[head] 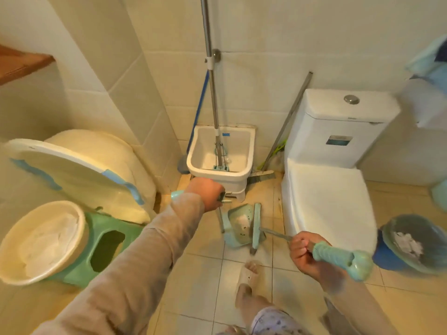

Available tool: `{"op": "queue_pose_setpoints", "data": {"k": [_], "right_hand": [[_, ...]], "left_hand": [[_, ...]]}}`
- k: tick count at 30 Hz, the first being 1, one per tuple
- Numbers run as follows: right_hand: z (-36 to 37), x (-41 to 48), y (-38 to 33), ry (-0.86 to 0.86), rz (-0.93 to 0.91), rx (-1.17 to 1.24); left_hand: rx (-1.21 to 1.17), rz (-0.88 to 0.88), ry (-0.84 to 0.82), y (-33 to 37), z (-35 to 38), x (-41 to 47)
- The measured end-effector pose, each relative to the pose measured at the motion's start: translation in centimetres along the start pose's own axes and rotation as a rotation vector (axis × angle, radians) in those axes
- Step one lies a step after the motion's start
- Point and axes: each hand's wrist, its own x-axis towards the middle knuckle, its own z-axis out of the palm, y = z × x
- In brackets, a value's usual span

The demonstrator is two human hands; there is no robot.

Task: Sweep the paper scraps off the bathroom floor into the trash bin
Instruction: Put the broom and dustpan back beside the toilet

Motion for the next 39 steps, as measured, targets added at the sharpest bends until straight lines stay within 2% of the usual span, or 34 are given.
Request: {"op": "queue_pose_setpoints", "data": {"k": [2,6,9,13,18,22,26,29,34,39], "right_hand": [[1.1,1.0,-1.0,-0.027,-0.060,0.051],[3.8,1.9,-3.5,-0.001,-0.253,0.318],[6.5,1.4,-6.2,-0.020,-0.282,0.444],[9.6,1.5,-9.8,0.037,-0.331,0.540],[11.2,3.3,-14.5,0.132,-0.314,0.614],[12.7,5.4,-17.9,0.159,-0.325,0.624],[14.5,7.6,-21.9,0.201,-0.403,0.595],[16.4,9.2,-24.7,0.188,-0.439,0.582],[20.2,12.3,-30.2,0.209,-0.466,0.578],[21.2,14.9,-36.6,0.244,-0.532,0.643]], "left_hand": [[0.070,0.100,0.013,-0.3,-0.9,2.8],[0.252,0.278,-0.036,-0.3,-2.8,7.9],[0.366,0.377,-0.025,-0.2,-4.9,11.2],[0.562,0.559,0.068,0.8,-7.1,15.5],[0.673,0.695,0.126,1.9,-9.8,20.3],[0.787,0.851,0.273,1.3,-12.4,23.8],[0.828,0.968,0.179,0.7,-13.4,29.2],[0.901,1.069,0.231,-0.4,-14.9,32.7],[0.904,1.132,0.268,-2.1,-16.7,37.9],[0.798,1.075,0.292,-3.2,-18.1,41.8]]}}
